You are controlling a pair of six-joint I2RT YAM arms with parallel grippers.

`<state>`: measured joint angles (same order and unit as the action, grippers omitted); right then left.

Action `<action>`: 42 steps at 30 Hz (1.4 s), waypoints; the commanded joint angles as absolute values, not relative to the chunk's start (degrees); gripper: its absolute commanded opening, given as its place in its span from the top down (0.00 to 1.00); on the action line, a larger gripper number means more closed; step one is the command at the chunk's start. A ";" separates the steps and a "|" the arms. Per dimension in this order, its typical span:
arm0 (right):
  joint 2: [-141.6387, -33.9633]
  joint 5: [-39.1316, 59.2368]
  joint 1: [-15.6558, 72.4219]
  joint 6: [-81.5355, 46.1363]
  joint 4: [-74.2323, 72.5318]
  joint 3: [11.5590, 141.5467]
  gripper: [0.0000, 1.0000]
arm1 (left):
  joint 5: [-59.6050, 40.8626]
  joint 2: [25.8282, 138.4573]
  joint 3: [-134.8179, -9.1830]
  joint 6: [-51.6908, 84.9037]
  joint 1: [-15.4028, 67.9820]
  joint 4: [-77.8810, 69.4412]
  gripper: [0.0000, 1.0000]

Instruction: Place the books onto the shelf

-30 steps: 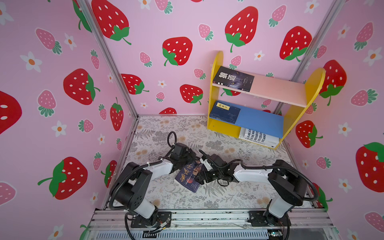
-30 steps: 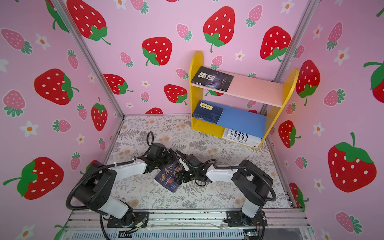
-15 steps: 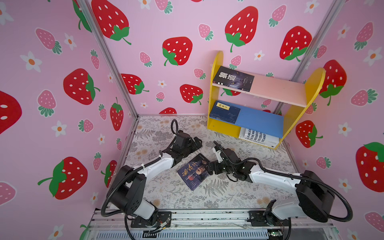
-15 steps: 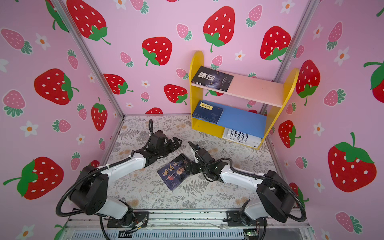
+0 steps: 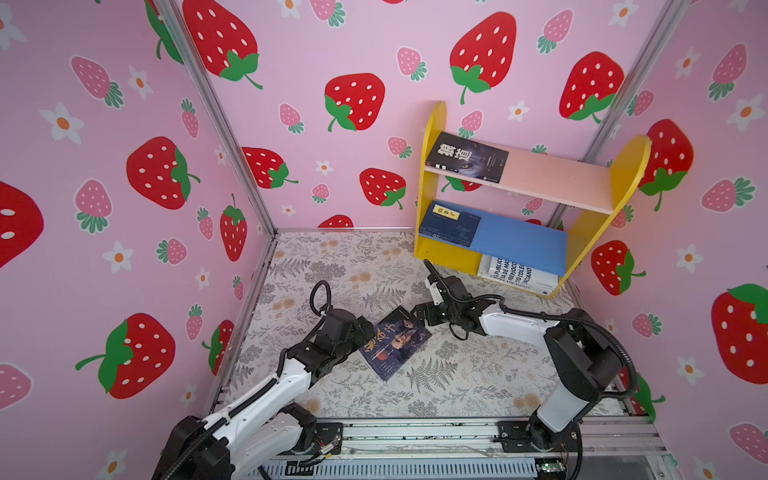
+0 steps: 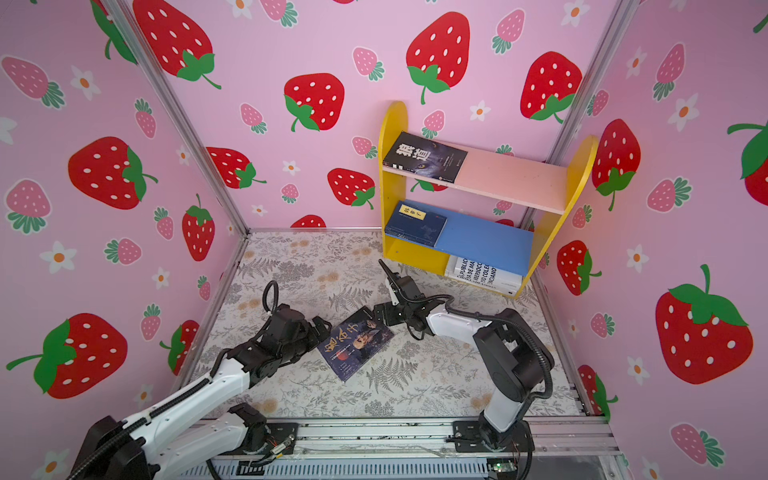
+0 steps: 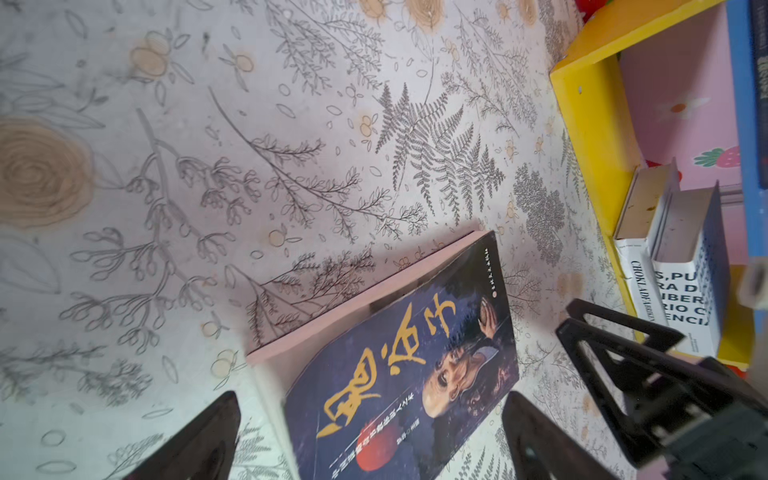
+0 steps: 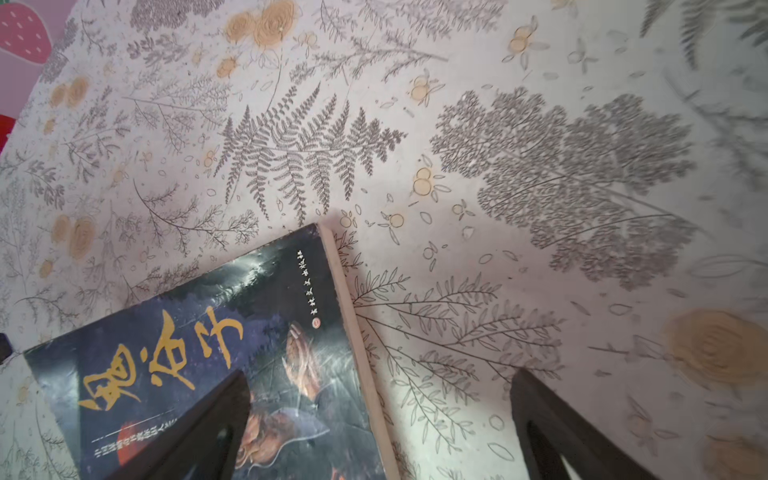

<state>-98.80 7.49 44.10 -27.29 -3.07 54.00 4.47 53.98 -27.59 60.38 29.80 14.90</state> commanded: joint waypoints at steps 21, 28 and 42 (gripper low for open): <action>-93.39 13.76 48.88 -36.30 -7.05 41.78 0.02 | -0.90 73.61 -30.35 65.39 34.81 -1.93 0.00; -86.22 10.29 54.08 -38.12 -3.75 38.96 0.03 | -4.79 84.10 -42.61 57.41 31.74 -4.37 0.00; -81.84 1.73 57.30 -33.77 4.50 41.05 0.00 | -2.43 81.39 -45.01 53.13 23.49 1.65 0.00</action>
